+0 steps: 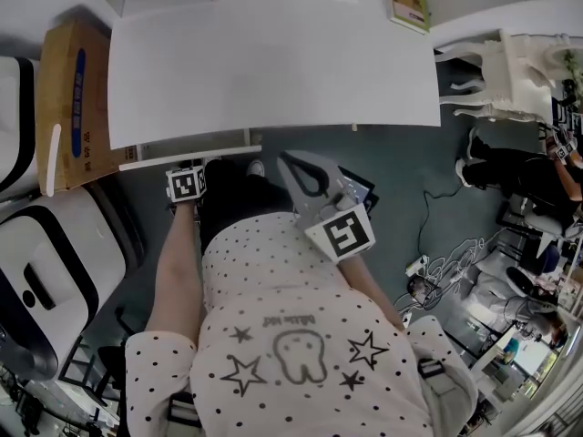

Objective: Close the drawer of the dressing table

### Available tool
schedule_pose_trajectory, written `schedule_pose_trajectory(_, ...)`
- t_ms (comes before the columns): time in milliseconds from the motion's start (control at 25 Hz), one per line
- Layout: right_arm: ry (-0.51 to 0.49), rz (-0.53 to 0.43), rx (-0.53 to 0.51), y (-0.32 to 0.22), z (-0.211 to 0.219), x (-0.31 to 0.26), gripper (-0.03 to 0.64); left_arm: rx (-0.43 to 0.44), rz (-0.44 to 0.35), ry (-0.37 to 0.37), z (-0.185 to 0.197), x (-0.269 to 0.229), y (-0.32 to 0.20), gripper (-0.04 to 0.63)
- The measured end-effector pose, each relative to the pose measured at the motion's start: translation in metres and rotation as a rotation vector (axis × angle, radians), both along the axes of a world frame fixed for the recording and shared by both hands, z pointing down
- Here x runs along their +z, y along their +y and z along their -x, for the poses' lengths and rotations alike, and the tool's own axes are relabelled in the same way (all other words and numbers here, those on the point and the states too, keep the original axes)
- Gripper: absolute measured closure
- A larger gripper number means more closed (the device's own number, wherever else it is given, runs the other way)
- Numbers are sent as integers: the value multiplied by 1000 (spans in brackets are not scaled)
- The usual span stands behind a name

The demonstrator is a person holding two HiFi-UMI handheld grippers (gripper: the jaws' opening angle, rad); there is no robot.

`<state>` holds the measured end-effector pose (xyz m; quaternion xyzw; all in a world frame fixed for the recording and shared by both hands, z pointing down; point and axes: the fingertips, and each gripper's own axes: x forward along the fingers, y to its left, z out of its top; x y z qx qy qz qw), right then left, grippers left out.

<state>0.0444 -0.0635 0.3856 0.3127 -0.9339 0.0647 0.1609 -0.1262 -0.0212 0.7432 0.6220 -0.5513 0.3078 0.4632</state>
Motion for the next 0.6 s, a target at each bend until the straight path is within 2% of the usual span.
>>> schedule_pose_trajectory(320, 2, 14, -4, -8, 10, 0, 620, 57, 5, 8, -2, -1, -5, 517)
schedule_pose_trajectory(600, -4, 34, 3, -15, 16, 3, 620, 61, -5, 24, -1, -2, -12, 515)
